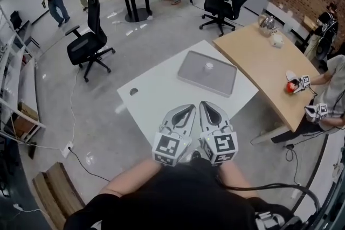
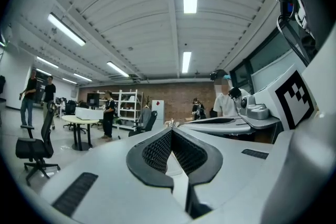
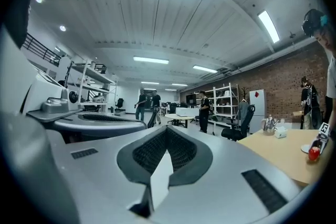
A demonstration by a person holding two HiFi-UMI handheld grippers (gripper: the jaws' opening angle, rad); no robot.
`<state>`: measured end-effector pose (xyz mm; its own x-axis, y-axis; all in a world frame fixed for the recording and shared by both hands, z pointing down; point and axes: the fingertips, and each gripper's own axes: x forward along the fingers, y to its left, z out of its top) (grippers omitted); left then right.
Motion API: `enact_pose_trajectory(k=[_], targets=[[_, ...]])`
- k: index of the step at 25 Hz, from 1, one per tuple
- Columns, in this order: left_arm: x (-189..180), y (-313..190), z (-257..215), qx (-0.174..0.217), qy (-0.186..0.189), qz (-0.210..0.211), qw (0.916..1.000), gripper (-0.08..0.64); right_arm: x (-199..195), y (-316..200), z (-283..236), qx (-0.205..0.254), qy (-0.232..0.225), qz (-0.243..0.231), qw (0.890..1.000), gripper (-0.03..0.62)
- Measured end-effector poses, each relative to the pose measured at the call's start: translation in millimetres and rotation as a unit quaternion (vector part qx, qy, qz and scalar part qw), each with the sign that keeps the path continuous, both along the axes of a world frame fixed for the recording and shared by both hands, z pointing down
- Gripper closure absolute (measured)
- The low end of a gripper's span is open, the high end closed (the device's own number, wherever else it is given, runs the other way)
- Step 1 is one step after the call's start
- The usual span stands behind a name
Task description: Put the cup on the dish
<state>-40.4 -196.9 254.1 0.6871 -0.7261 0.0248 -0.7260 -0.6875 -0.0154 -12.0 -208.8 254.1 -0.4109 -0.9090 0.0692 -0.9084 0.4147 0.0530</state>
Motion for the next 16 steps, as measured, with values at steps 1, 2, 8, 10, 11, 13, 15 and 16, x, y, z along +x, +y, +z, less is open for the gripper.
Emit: enact_pose_trajectory(k=[1,2,8,10,11,13,15,16], targets=[[-1.7,0.7,-0.2,-0.001,0.002,0.000,1.0000,0.554,-2.8,0.7,0.5,0.001,0.003,-0.003,1.000,0.580],[-3.0,1.6,0.2,-0.002,0.004,-0.001,1.0000,0.554,-5.0,1.7,1.0,0.002,0.006,-0.005,1.000,0.580],[-8.0,4.2,1.3,0.001,0.002,0.004,1.0000,0.555,-12.4,5.2,-0.8,0.009,0.010,-0.007,1.000,0.580],[-8.8,3.5,1.1,0.001,0.002,0.004,1.0000,0.554,-14.6,4.6,-3.0,0.012,0.010,-0.009,1.000,0.580],[-9.2,3.4,1.1,0.000,0.002,0.005,1.0000,0.554,-15.7,4.6,-4.3,0.013,0.010,-0.010,1.000,0.580],[-10.5,3.4,0.7,0.000,0.002,0.006,1.0000,0.554,-18.3,4.7,-6.5,0.014,0.010,-0.011,1.000,0.580],[-13.1,2.9,0.1,0.001,0.001,0.005,1.0000,0.554,-21.7,4.4,-7.7,0.014,0.010,-0.012,1.000,0.580],[-14.6,2.6,-0.3,0.001,0.001,0.004,1.0000,0.554,-23.5,4.1,-8.2,0.013,0.010,-0.013,1.000,0.580]])
